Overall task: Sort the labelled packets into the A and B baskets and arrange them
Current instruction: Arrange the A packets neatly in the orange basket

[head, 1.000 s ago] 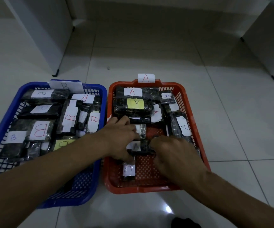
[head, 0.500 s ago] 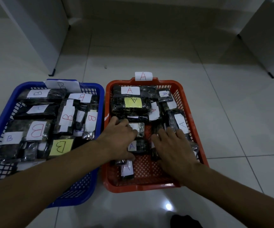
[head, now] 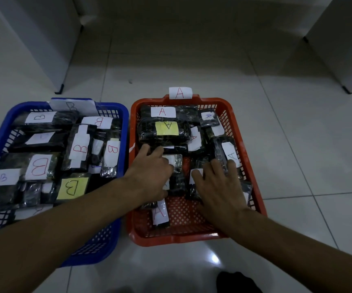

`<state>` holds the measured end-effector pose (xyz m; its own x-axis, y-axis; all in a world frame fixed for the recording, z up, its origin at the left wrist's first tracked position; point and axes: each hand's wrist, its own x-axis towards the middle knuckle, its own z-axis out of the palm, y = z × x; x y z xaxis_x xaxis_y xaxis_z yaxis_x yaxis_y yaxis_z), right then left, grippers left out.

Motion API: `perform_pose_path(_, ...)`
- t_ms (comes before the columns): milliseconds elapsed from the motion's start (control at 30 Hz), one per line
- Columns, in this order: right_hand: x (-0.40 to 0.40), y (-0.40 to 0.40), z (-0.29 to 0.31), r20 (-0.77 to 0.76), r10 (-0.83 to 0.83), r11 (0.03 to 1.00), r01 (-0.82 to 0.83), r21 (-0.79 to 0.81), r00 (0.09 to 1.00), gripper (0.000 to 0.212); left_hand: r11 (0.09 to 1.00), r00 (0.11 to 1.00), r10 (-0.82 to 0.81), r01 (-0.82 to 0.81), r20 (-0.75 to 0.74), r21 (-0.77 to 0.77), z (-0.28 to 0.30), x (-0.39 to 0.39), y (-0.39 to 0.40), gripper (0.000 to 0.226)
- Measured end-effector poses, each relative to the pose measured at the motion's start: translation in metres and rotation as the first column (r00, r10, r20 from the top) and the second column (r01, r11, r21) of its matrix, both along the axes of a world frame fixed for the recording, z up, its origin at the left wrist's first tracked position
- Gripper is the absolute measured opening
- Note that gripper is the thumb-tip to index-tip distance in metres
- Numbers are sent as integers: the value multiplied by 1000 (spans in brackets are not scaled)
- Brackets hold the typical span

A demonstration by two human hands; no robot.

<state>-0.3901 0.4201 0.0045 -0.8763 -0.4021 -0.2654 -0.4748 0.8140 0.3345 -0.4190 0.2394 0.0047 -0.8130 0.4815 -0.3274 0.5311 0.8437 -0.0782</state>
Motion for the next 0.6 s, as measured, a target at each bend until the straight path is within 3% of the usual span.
perform_pose_path(167, -13, -7, -2, 29, 53, 995, -51, -89, 998, 62, 1000, 1000, -3, 2, 26, 31, 2, -2, -3, 45)
perform_pose_path(300, -20, -7, 0, 71, 46, 991, -37, -128, 996, 72, 997, 1000, 9, -11, 28, 74, 2, -2, -8, 48)
perform_pose_path(500, -13, -9, -9, 27, 51, 998, -50, -32, 998, 60, 996, 999, 11, -15, 41, 87, 1, -3, -9, 51)
perform_pose_path(600, -18, -9, -8, 72, 66, 998, -65, -22, 995, 74, 996, 999, 7, -10, 41, 85, -1, -2, -9, 53)
